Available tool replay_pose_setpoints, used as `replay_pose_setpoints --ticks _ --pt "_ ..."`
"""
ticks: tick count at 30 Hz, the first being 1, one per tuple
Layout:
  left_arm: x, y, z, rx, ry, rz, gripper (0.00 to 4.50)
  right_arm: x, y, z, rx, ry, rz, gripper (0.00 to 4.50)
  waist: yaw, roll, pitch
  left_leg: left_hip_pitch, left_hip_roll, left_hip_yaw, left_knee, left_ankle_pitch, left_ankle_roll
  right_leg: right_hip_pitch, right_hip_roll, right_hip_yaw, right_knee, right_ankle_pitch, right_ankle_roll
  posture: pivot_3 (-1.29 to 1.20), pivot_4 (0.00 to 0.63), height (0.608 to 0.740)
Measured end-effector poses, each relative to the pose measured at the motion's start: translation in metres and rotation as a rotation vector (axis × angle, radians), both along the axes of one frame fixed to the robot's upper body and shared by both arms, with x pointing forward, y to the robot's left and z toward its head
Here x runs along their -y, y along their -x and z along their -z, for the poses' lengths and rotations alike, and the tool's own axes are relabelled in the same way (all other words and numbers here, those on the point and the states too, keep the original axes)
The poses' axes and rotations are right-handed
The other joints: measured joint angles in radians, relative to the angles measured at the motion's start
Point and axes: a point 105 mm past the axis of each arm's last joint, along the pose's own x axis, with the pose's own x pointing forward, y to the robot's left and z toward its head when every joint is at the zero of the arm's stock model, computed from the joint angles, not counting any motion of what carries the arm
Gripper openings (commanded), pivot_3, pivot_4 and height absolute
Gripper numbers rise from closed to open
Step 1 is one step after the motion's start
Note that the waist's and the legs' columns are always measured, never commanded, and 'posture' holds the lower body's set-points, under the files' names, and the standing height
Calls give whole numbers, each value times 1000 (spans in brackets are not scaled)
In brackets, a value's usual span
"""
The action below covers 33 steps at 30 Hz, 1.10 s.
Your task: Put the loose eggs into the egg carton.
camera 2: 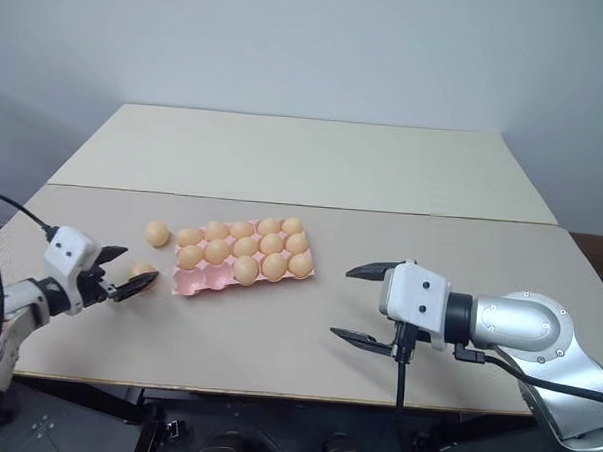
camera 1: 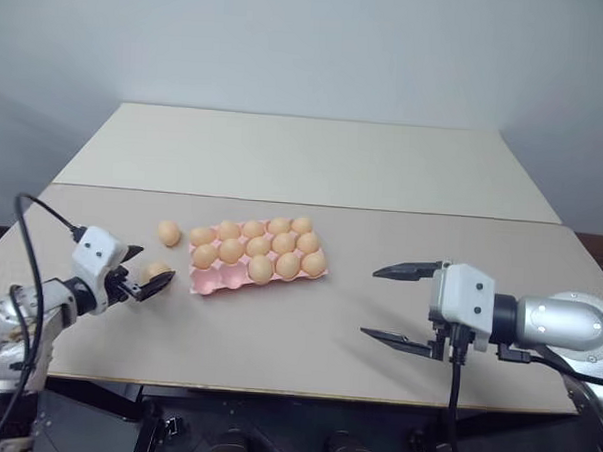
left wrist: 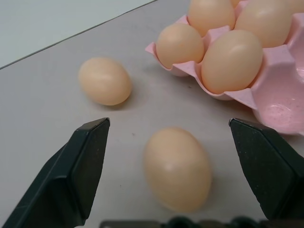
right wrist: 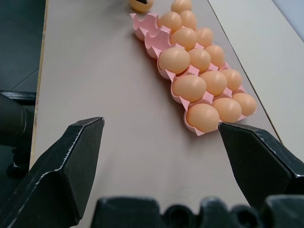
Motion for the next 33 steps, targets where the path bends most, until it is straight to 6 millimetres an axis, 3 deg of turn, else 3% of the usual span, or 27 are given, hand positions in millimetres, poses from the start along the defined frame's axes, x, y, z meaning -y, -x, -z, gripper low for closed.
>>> replay_pose_setpoints --ticks 12,15,21,30,33 --pt "3 -10 25 -142 34 -1 4363 3 0 3 -12 1 36 4500 -1 0 0 0 0 0 0 0 0 0 0 0 0 0 0 0 150 740" --pt "2 -13 27 -159 42 -11 3735 2 0 3 -10 1 38 4500 -1 0 0 0 0 0 0 0 0 0 0 0 0 0 0 0 150 740" --pt "5 -14 29 -178 36 6 1863 3 -1 3 -11 -1 49 4500 -2 0 0 1 0 0 0 0 0 0 0 0 1 0 0 0 150 740" --pt "3 -12 21 -130 -26 5 1863 3 -2 3 -7 -4 62 4500 -3 0 0 0 0 0 0 0 0 0 0 0 1 0 0 0 150 740" --pt "19 -2 -12 53 68 129 1863 3 -3 3 -5 -5 64 4500 -2 0 0 -2 0 0 0 0 0 -1 0 0 0 0 0 0 150 740"
